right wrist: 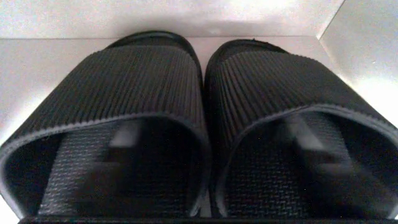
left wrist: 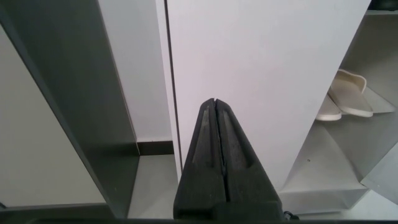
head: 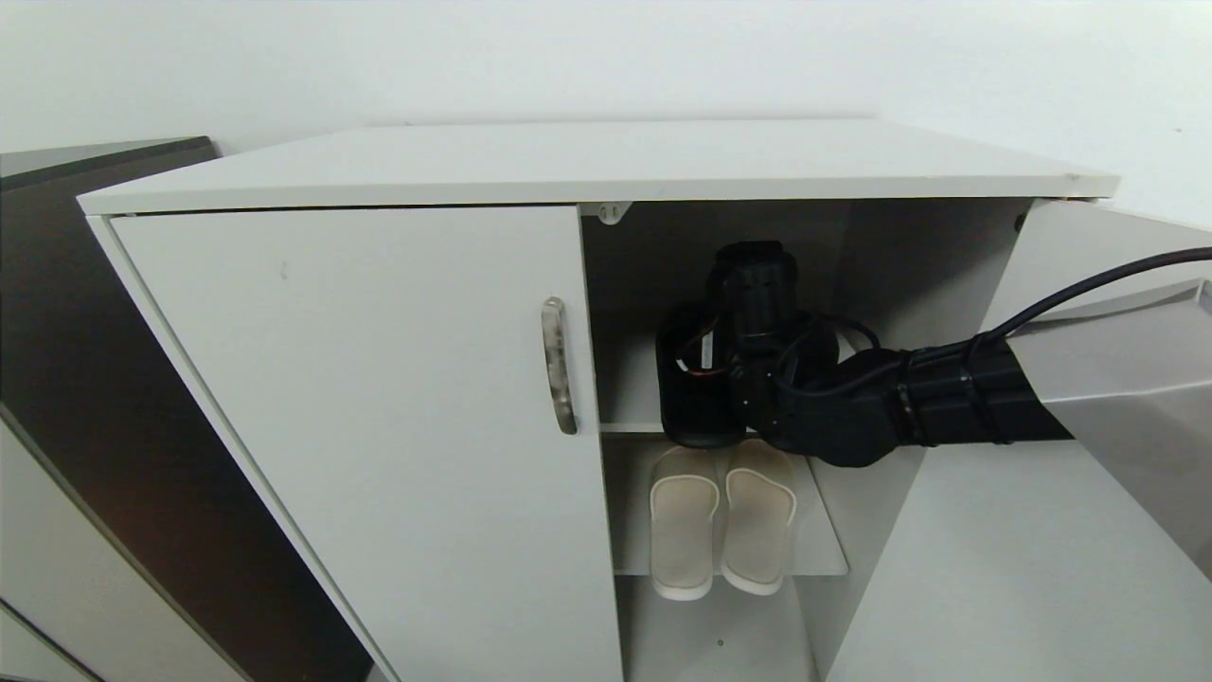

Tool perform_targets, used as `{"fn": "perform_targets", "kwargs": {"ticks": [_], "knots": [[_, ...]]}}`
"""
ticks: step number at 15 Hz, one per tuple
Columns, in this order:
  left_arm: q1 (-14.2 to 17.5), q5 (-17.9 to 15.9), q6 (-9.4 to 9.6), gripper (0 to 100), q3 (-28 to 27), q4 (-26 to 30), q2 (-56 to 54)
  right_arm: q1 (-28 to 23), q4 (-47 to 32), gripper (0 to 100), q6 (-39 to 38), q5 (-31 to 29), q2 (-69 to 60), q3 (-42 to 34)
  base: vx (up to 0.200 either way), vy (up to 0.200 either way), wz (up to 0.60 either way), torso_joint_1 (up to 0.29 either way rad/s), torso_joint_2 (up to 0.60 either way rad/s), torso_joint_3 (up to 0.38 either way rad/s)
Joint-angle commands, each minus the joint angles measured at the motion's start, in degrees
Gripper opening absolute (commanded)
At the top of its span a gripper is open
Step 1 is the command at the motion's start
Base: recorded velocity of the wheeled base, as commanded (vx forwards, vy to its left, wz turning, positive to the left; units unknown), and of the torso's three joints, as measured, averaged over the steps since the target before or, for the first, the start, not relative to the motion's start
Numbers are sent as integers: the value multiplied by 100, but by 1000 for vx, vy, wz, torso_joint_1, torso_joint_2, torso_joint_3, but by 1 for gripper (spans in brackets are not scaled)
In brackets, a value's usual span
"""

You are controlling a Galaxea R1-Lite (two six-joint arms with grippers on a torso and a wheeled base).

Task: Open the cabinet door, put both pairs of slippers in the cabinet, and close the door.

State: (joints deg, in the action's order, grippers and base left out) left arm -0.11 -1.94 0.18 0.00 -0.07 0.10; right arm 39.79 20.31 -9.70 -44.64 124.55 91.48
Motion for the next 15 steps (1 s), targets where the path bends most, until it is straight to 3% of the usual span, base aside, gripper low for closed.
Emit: {"fn": "perform_targets", "kwargs": {"ticks": [1, 4, 9, 14, 15], "knots": [[-7, 0, -1, 0, 0, -1, -1, 2, -1, 100, -5, -1, -27, -34, 0, 0, 0, 0, 0, 0], [2, 0, -1, 0, 0, -1, -1, 143, -1, 100, -23, -36, -353, -376, 0, 0, 0, 0, 0, 0], [2, 0, -1, 0, 0, -1, -1, 653, 70, 100, -137, -168, -1319, -1633, 0, 0, 0, 0, 0, 0], [-7, 0, 8, 0, 0, -1, -1, 1004, 711, 100, -216, -185, -1864, -2723, 0, 0, 0, 0, 0, 0], [-7, 0, 8, 0, 0, -1, -1, 1083, 843, 0, -207, -185, -1891, -2837, 0, 0, 0, 0, 0, 0]]}}
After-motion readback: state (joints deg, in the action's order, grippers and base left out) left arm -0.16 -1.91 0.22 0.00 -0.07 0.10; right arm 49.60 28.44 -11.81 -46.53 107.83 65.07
